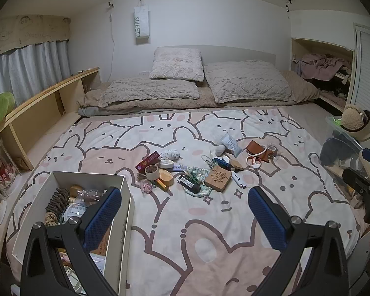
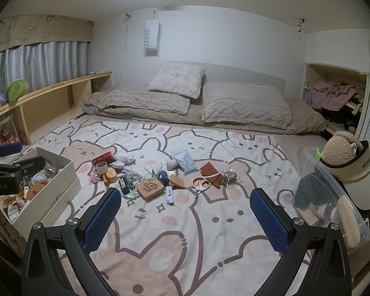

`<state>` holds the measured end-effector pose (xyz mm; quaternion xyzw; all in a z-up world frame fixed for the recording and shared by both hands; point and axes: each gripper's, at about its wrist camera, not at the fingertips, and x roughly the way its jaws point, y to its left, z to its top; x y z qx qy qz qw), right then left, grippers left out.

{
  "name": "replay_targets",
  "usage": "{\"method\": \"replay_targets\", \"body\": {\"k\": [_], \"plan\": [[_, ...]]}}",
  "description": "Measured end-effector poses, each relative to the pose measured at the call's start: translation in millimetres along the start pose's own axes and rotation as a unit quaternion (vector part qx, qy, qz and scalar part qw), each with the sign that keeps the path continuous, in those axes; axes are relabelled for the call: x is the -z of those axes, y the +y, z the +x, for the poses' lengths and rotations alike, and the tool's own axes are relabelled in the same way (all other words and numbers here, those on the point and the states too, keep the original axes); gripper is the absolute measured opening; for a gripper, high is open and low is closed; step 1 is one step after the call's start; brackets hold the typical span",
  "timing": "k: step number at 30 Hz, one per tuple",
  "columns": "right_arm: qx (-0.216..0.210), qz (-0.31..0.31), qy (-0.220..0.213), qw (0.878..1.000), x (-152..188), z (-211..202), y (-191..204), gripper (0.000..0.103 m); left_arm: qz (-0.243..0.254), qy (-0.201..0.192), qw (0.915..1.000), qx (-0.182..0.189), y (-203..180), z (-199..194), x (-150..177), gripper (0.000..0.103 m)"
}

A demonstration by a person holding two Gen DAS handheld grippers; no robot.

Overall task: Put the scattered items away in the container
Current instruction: 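Move both tools toward the scattered items on the duvet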

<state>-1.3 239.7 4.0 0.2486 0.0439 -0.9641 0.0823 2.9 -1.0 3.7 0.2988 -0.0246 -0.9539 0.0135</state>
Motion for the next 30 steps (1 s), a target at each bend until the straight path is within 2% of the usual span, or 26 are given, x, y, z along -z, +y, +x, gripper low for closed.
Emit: {"method": "replay_targets", "body": {"k": [30], "plan": [[0.000, 0.001, 0.004, 1.000, 4.0, 1.4, 1.0, 0.103, -0.001, 0.002, 1.0000, 0.001, 2.3, -0.4, -0.1, 0.103]]}}
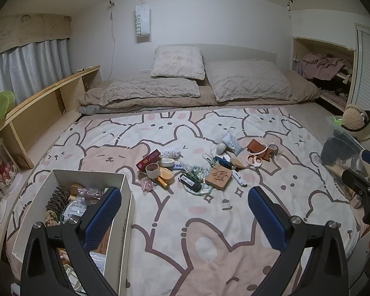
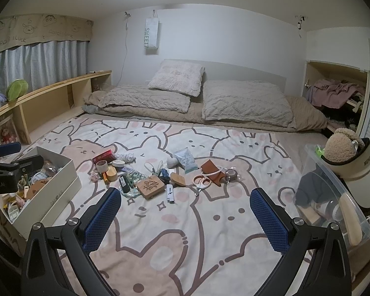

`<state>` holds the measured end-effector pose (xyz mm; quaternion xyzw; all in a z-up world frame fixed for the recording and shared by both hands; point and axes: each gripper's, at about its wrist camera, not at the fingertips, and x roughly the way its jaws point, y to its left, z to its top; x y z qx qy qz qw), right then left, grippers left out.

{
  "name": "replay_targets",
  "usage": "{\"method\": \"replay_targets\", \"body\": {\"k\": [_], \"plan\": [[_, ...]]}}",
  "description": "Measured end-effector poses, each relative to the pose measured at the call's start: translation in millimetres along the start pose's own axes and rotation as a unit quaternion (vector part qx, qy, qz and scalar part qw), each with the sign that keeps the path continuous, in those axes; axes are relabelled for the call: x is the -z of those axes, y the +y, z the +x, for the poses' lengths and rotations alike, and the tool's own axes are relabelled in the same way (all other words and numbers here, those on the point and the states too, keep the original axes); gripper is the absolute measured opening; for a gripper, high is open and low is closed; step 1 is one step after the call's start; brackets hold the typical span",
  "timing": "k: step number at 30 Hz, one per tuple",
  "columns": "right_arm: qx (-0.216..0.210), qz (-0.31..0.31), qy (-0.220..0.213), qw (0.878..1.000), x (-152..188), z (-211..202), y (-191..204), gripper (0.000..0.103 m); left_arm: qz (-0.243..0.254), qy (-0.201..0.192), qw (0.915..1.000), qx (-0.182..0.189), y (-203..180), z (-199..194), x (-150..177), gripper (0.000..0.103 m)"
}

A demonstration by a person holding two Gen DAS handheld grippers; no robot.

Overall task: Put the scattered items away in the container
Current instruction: 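Move both tools toward the scattered items on the duvet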

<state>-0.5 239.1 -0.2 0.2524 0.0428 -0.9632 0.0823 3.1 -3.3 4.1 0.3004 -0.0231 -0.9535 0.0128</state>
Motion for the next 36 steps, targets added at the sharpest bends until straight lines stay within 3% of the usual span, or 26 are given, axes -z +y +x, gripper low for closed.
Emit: {"method": "replay_targets", "body": {"k": [20, 36], "plan": [[-0.004, 0.010, 0.017, 1.000, 8, 11, -6, 0.103, 0.010, 0.017, 0.9998, 0.000, -7, 13, 12, 0.103], [-0.010, 0.020, 0.068, 0.997, 30, 47, -17, 0.103, 0.012, 0.077, 0.9969, 0.011, -9, 48, 14, 0.103]]}}
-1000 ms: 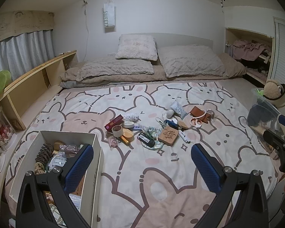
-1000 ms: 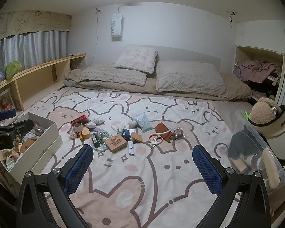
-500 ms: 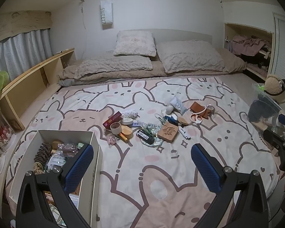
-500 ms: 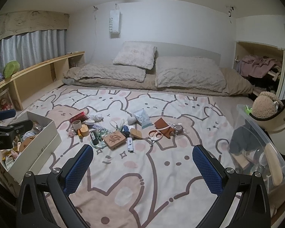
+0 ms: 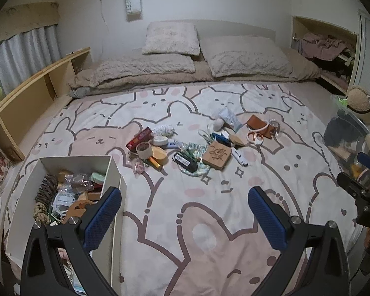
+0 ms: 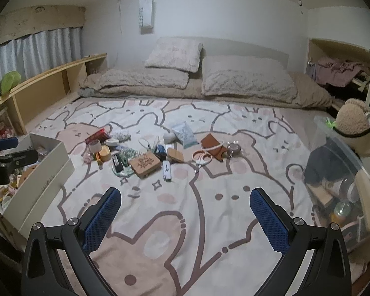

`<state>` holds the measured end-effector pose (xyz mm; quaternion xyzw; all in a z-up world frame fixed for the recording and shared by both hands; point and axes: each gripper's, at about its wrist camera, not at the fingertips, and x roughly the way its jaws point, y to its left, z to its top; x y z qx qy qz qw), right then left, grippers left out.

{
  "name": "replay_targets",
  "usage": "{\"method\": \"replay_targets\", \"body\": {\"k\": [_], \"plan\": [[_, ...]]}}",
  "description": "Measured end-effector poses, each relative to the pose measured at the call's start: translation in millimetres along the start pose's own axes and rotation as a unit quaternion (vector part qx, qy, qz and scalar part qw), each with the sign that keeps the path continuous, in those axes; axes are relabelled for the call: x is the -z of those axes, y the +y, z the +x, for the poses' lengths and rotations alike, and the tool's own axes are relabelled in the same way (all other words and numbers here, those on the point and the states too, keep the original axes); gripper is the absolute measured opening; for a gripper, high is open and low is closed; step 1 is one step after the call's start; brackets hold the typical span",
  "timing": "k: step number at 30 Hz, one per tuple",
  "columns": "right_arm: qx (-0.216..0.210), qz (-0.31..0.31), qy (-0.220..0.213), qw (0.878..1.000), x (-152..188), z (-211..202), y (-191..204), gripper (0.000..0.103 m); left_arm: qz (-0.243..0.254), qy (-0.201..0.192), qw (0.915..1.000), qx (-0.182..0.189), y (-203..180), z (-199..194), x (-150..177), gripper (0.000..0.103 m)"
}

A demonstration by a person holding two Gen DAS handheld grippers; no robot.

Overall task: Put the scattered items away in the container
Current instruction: 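Move both tools toward the scattered items on the duvet, then lower the left tool onto the black battery pack and close it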

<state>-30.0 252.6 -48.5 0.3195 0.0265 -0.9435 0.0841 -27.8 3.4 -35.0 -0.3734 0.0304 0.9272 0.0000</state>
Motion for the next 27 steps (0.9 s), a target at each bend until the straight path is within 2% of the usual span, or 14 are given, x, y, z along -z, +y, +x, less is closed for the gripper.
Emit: {"method": "replay_targets", "body": {"k": [4, 8, 13, 19, 27], "plan": [[-0.003, 0.004, 0.016, 1.000, 7, 13, -5, 0.103, -0.004, 0.014, 0.9998, 0.014, -2, 9, 0, 0.103], [-0.010, 0.009, 0.033, 0.999, 14, 27, -9, 0.103, 0.000, 0.027, 0.9996, 0.012, -5, 19, 1, 0.103], [-0.016, 0.010, 0.051, 0.999, 20, 44, -14, 0.103, -0.014, 0.049, 0.9982, 0.033, -11, 34, -1, 0.103], [-0.022, 0.016, 0.071, 0.997, 28, 63, -23, 0.103, -0.009, 0.056, 0.9978, 0.036, -25, 48, -5, 0.103], [-0.032, 0.015, 0.106, 0.994, 42, 92, -32, 0.103, -0.020, 0.096, 0.9944, 0.041, -29, 75, -8, 0.103]]}}
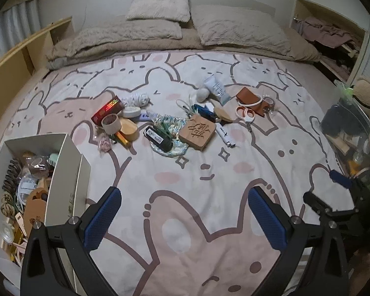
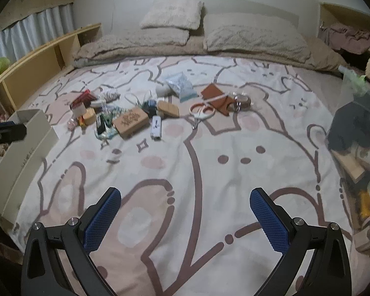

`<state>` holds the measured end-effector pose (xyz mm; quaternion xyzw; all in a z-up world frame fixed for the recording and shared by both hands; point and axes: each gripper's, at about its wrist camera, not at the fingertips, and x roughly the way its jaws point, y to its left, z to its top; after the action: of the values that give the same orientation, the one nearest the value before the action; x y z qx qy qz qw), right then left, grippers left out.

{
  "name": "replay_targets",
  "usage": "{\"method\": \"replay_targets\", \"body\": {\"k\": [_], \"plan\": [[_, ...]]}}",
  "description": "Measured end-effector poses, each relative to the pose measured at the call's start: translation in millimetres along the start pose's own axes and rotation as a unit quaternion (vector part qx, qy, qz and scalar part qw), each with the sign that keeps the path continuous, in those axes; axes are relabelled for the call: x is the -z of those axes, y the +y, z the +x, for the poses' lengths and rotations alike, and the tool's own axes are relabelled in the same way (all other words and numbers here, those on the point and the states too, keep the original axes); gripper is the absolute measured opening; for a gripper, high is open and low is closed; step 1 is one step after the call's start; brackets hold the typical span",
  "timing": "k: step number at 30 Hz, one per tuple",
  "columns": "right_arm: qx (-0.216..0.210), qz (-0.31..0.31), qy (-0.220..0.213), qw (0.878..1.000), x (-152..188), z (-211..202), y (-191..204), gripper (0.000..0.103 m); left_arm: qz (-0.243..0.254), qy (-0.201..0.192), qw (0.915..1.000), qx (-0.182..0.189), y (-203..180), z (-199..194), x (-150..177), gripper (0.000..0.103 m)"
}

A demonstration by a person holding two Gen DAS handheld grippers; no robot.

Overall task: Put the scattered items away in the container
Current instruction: 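Lower the left tool onto the black battery pack and close it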

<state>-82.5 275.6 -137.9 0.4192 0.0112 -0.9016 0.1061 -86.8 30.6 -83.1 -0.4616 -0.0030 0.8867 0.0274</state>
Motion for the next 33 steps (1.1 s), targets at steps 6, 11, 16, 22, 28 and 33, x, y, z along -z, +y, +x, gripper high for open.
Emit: {"method": "replay_targets", "body": {"k": [6, 11, 16, 22, 28, 33], "plan": [[-0.008, -0.008, 0.025, 1.000, 3, 22, 0, 0.103, -0.016, 0.019, 0.9997, -0.004, 10, 19, -5, 0.103], [-0.009, -0.027, 0.038, 0.999, 4, 37, 5, 0.103, -0.009, 0.031, 0.9994, -0.011, 18, 36, -11, 0.103], [-0.016, -0.034, 0.050, 0.998, 2, 53, 12, 0.103, 0.017, 0.029, 0.9993, -0.017, 20, 58, -21, 0.103], [-0.030, -0.028, 0.058, 0.997, -1, 70, 19, 0.103, 0.040, -0.001, 0.9984, -0.039, 28, 89, -34, 0.103], [-0.042, -0.011, 0.059, 0.997, -9, 93, 18, 0.103, 0.024, -0.007, 0.9983, -0.052, 41, 122, -37, 0.103], [-0.032, -0.038, 0.078, 0.996, -22, 126, 29, 0.103, 0.020, -0.001, 0.9976, -0.066, 45, 144, -34, 0.103]]}}
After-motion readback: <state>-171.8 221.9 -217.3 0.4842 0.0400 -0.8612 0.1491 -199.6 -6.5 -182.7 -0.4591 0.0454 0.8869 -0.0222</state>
